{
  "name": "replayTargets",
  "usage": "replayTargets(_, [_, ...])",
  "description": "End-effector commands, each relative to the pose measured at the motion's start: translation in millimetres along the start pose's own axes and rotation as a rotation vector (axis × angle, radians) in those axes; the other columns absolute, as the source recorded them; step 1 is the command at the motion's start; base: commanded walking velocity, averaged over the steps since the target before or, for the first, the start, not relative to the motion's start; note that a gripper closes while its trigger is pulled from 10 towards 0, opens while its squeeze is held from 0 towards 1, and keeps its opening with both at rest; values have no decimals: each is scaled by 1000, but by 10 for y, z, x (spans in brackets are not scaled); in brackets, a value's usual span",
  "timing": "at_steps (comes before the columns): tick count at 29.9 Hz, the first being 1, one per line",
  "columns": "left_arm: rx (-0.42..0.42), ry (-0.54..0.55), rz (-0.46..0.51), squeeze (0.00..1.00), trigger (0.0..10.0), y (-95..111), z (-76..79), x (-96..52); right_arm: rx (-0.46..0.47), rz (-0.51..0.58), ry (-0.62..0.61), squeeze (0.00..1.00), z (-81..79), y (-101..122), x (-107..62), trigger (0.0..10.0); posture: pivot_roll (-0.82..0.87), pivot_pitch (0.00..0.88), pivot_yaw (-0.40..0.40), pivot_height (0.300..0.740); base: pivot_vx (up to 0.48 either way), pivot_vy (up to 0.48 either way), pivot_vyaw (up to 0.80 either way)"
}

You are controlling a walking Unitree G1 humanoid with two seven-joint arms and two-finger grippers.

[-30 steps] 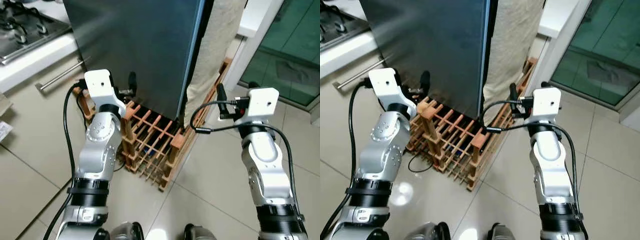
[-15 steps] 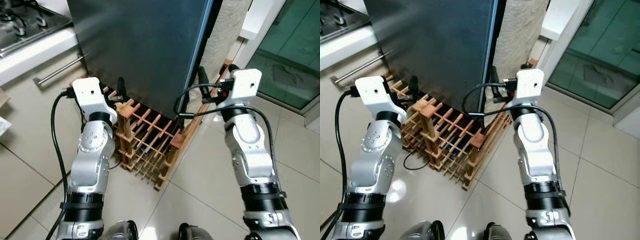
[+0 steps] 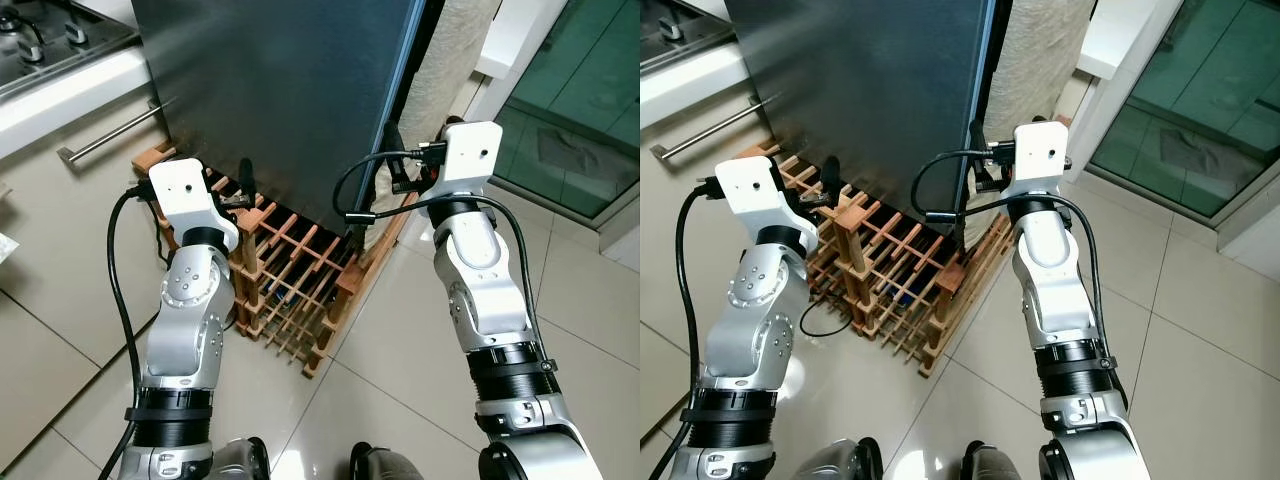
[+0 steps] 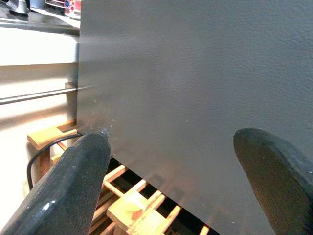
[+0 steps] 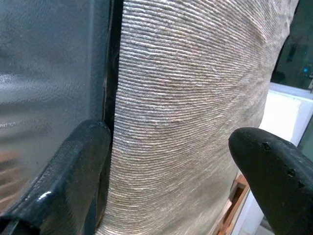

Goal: Restocking fridge

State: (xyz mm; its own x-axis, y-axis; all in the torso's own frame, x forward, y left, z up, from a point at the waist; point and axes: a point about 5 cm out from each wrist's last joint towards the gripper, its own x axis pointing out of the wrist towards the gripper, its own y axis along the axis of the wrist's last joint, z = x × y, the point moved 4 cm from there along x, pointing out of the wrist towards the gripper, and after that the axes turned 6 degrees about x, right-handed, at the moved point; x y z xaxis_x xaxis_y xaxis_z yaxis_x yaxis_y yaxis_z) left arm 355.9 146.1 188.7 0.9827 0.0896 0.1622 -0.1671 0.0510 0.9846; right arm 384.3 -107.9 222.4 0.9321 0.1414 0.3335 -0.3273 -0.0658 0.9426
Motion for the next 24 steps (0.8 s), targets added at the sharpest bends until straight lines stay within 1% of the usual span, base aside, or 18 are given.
replayTargets(1, [-3, 0, 5, 0, 10000, 39, 57, 22, -12, -38, -29, 149, 72, -95, 13, 10000, -38, 139, -87, 732, 0, 0, 0])
replayTargets(3, [-5, -1, 7, 0, 10000, 47, 73, 25, 2, -39, -21, 149, 51, -104, 35, 10000, -39, 139, -88, 732, 0, 0, 0])
replayTargets(6, [-8, 1, 8, 0, 10000, 46, 75, 25, -2, -17, -14, 153, 14, -63, 66, 10000, -39, 139, -92, 732, 0, 0, 0])
replayTargets(9, [-11, 6, 5, 0, 10000, 37, 58, 25, -16, -2, -35, 153, 30, -54, 92, 10000, -44, 139, -95, 732, 0, 0, 0])
replayTargets(11, [-12, 9, 2, 0, 10000, 30, 53, 29, -15, -9, -37, 153, 11, -78, 135, 10000, -46, 139, -94, 732, 0, 0, 0])
replayTargets(14, [-14, 3, 4, 0, 10000, 37, 79, 37, 1, -21, -36, 153, -35, -101, 245, 10000, -44, 140, -93, 732, 0, 0, 0])
replayTargets(17, [-14, -2, 4, 0, 10000, 39, 102, 34, 0, -12, -35, 161, -47, -63, 323, 10000, -41, 141, -97, 732, 0, 0, 0])
replayTargets(19, [-15, -3, 2, 0, 10000, 32, 109, 30, 2, -10, -41, 157, -35, -51, 363, 10000, -40, 143, -100, 732, 0, 0, 0])
replayTargets(22, [-19, -3, -1, 0, 10000, 27, 119, 18, -3, -5, -76, 161, 30, -36, 401, 10000, -37, 148, -103, 732, 0, 0, 0])
replayTargets(24, [-18, -1, -4, 0, 10000, 19, 108, 12, -44, 4, -139, 165, 125, -16, 418, 10000, -37, 149, -106, 732, 0, 0, 0])
